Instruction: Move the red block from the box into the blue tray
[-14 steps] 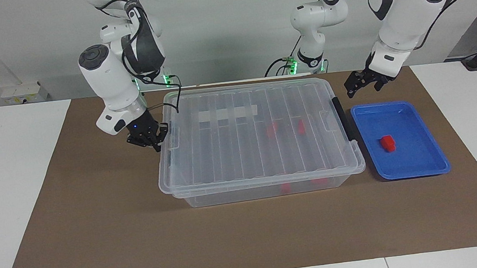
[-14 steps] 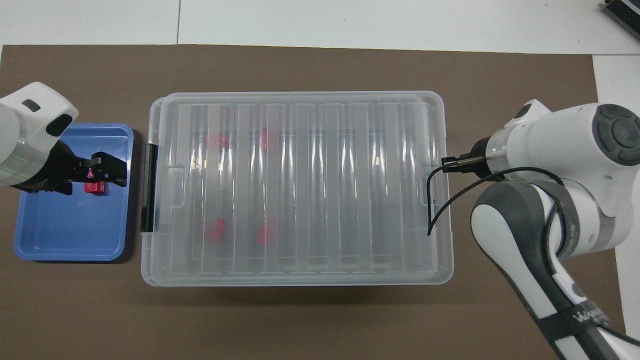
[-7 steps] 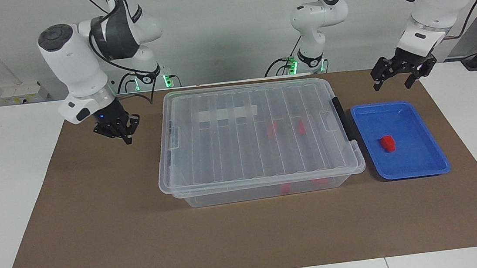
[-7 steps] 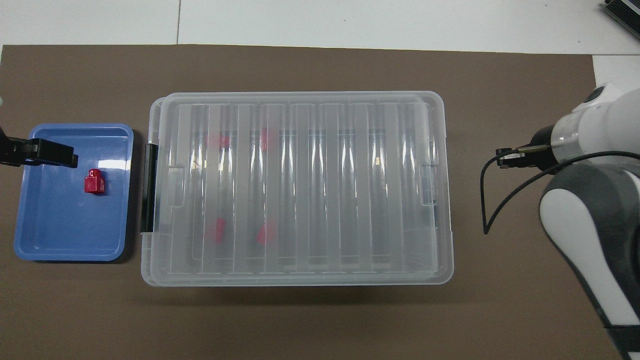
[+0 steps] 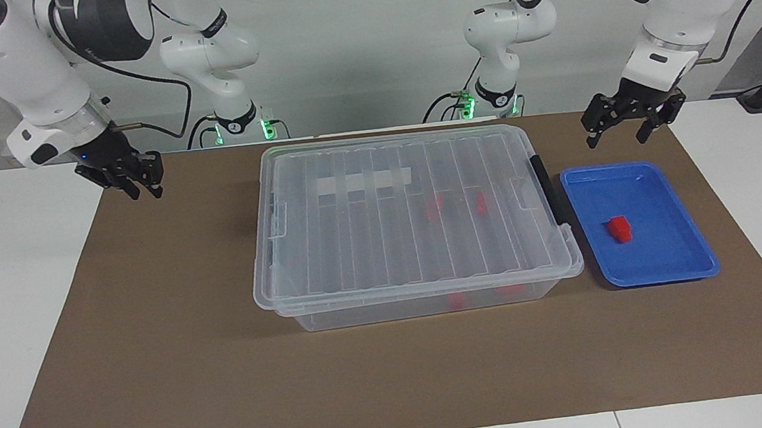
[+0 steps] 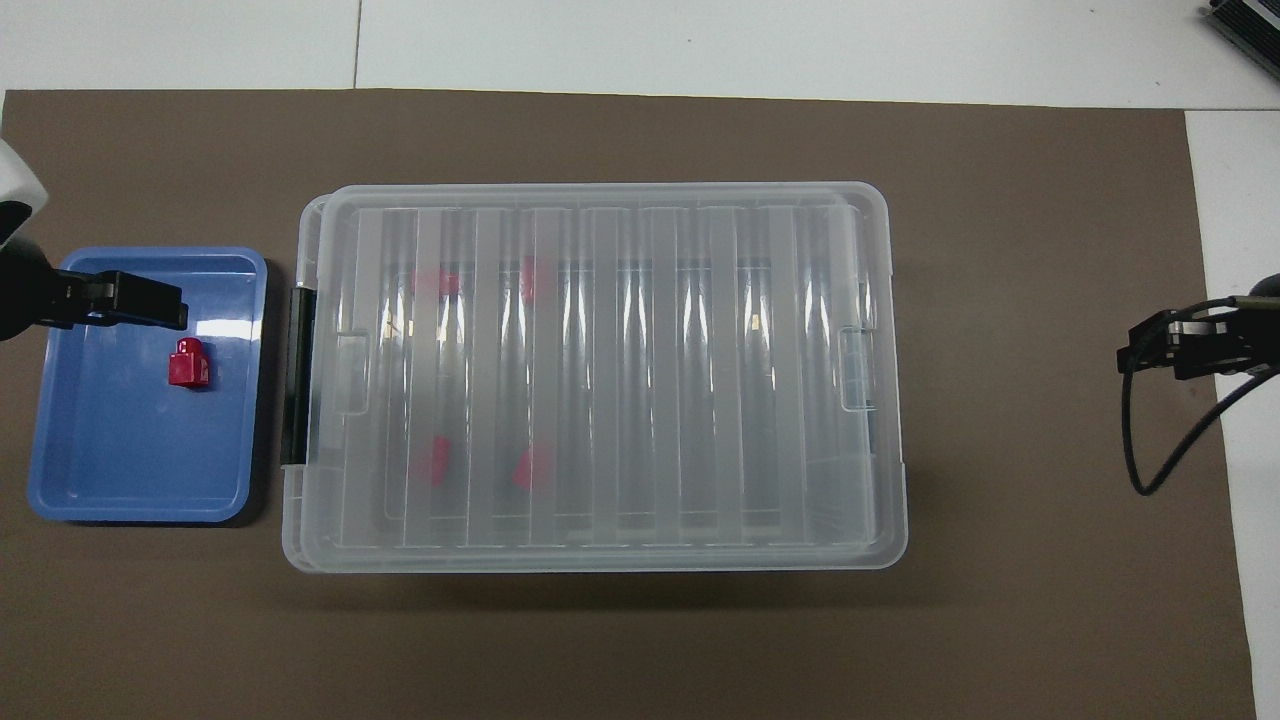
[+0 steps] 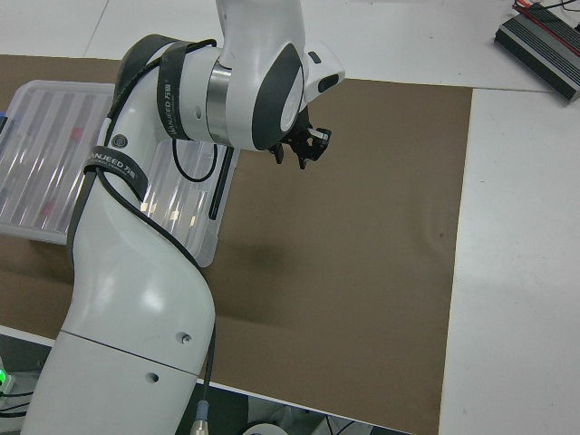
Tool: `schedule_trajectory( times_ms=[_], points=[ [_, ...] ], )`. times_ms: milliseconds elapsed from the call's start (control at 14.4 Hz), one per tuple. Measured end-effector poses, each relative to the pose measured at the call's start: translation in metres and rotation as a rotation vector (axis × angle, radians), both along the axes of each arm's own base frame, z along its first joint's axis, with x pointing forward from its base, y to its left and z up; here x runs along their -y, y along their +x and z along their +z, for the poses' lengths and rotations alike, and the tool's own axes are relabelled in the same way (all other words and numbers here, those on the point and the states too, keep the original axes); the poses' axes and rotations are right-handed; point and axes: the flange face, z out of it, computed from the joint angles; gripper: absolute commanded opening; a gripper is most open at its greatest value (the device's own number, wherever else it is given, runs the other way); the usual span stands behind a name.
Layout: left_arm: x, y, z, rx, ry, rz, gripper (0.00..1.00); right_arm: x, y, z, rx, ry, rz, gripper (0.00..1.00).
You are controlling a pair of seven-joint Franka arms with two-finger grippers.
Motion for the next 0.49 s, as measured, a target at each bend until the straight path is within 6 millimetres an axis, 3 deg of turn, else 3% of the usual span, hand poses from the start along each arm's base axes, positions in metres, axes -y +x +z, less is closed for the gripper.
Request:
schedule_trajectory(
  times_ms=[279, 487],
  points=[
    [0.002, -0.005, 0.006, 0.000, 0.000, 0.015, 1.00, 0.000, -0.007, 0.038, 0.006, -0.029, 0.007, 1.00],
    [0.005, -0.006, 0.008, 0.004, -0.001, 0.031, 1.00, -0.006, -0.007, 0.046, 0.010, -0.032, 0.016, 1.00]
  ],
)
